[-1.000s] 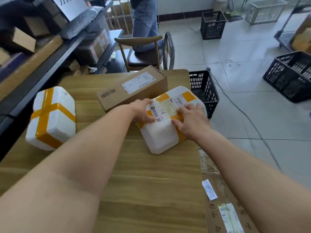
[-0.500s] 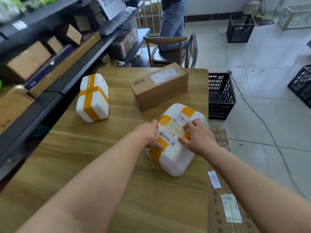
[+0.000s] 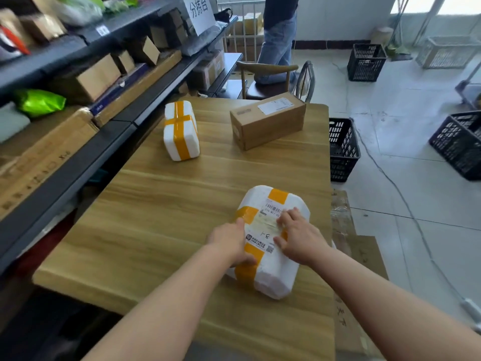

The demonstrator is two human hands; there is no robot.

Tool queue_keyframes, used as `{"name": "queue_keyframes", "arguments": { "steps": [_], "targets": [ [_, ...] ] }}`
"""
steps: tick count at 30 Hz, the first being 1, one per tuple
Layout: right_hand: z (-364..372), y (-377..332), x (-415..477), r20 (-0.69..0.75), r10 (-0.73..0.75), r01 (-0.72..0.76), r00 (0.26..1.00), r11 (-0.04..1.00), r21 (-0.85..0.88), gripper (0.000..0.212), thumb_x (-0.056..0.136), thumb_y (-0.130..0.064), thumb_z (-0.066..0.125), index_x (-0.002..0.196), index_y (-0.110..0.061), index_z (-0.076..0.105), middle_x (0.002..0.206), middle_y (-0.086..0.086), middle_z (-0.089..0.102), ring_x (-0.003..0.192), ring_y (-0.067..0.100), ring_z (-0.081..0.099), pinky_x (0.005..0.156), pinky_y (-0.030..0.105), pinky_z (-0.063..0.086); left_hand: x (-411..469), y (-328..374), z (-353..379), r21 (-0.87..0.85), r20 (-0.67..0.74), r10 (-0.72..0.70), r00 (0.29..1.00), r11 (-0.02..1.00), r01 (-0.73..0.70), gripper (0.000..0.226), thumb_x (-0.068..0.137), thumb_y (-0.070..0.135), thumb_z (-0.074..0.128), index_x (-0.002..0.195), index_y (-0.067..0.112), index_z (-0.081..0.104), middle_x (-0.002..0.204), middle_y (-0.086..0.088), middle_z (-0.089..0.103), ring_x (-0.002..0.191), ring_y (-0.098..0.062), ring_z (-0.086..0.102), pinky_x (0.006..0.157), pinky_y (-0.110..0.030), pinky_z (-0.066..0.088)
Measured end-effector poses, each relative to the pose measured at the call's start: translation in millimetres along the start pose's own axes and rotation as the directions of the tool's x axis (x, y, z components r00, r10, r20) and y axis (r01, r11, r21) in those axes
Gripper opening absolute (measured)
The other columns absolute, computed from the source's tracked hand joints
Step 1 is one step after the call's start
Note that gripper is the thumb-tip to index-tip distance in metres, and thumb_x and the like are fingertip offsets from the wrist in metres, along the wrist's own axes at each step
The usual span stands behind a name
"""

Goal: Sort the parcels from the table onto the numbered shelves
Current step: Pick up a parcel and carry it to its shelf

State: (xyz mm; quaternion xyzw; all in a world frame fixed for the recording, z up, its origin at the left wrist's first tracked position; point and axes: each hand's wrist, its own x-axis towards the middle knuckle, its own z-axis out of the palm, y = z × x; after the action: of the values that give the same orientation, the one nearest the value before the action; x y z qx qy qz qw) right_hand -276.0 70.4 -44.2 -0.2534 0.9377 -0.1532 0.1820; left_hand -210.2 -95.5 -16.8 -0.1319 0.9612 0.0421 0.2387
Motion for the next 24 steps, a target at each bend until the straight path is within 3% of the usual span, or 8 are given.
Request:
{"name": "queue_keyframes", "arguments": {
  "steps": [4,7,11,13,15,16,20,24],
  "targets": [
    [16,-11,-35,0.013,0.016,-0.016,1.0,1.0,-0.003,0.051,0.093,-0.041,0.052,0.139,-0.022,0.037,0.154,-0.003,0.023,0.147,0.018,0.014,0.109,0.041,0.035,-33,-8,20,0.053,-0.017,0.051,0.999,0.997,-0.05,0.086,0.071,0.065,0.073,0.13,0.014,0.035,0.119,-0.008,0.06,0.111,-0.03,0.059,0.083,-0.035,0.048],
    [28,-13,-54,0.006,0.018,-0.018,1.0,0.999,0.03,0.052,0.095,-0.037,0.051,0.143,-0.024,0.035,0.16,-0.006,0.013,0.148,0.013,0.007,0.112,0.04,0.03,-50,-9,31,0.085,-0.034,0.091,0.995,0.993,-0.088,0.085,0.075,0.065,0.069,0.133,0.013,0.035,0.12,-0.009,0.061,0.111,-0.03,0.059,0.081,-0.035,0.048],
    [42,-13,-74,-0.009,0.094,-0.091,0.995,0.98,0.179,0.061,0.092,-0.044,0.056,0.146,-0.034,0.03,0.162,-0.007,0.002,0.148,0.016,0.009,0.115,0.041,0.028,-52,-23,37,-0.141,-0.075,0.019,0.997,0.99,-0.03,0.071,0.079,0.059,0.068,0.13,0.017,0.041,0.127,-0.007,0.059,0.117,-0.03,0.056,0.087,-0.037,0.045],
    [50,-12,-84,0.041,0.133,-0.139,0.99,0.955,0.263,0.076,0.085,-0.052,0.063,0.148,-0.04,0.022,0.161,-0.003,-0.009,0.147,0.022,0.012,0.116,0.042,0.025,-52,-32,51,-0.479,-0.002,-0.014,1.0,0.878,0.012,0.076,0.08,0.049,0.073,0.141,0.021,0.037,0.137,-0.004,0.053,0.124,-0.026,0.052,0.099,-0.036,0.043],
    [56,-13,-92,0.077,0.145,-0.162,0.986,0.935,0.316,0.082,0.084,-0.054,0.063,0.15,-0.043,0.014,0.16,-0.001,-0.016,0.148,0.025,0.01,0.116,0.043,0.024,-57,-34,68,-0.788,0.073,0.025,0.997,0.614,0.042,0.079,0.085,0.034,0.073,0.15,0.022,0.029,0.145,-0.003,0.047,0.128,-0.022,0.049,0.108,-0.037,0.039],
    [57,-13,-94,0.081,0.147,-0.166,0.986,0.93,0.327,0.083,0.085,-0.053,0.063,0.15,-0.043,0.013,0.16,0.0,-0.016,0.148,0.026,0.011,0.116,0.042,0.024,-60,-33,75,-0.851,0.077,0.031,0.997,0.523,0.05,0.078,0.088,0.03,0.07,0.152,0.023,0.027,0.147,-0.001,0.046,0.128,-0.02,0.047,0.109,-0.035,0.037],
    [59,-13,-94,0.061,0.154,-0.166,0.986,0.921,0.353,0.082,0.084,-0.051,0.065,0.15,-0.041,0.018,0.161,0.002,-0.011,0.147,0.027,0.017,0.113,0.042,0.029,-65,-28,87,-0.916,0.042,-0.026,0.999,0.399,0.049,0.071,0.094,0.024,0.064,0.154,0.023,0.026,0.148,-0.003,0.045,0.128,-0.019,0.047,0.105,-0.031,0.038],
    [60,-7,-93,0.055,0.125,-0.137,0.991,0.911,0.389,0.08,0.083,-0.052,0.066,0.149,-0.042,0.021,0.161,0.0,-0.009,0.147,0.025,0.017,0.112,0.042,0.032,-67,-23,83,-0.916,0.046,-0.072,0.996,0.396,0.071,0.07,0.096,0.024,0.061,0.155,0.023,0.022,0.148,-0.004,0.044,0.131,-0.022,0.045,0.1,-0.027,0.035]
  ]
}}
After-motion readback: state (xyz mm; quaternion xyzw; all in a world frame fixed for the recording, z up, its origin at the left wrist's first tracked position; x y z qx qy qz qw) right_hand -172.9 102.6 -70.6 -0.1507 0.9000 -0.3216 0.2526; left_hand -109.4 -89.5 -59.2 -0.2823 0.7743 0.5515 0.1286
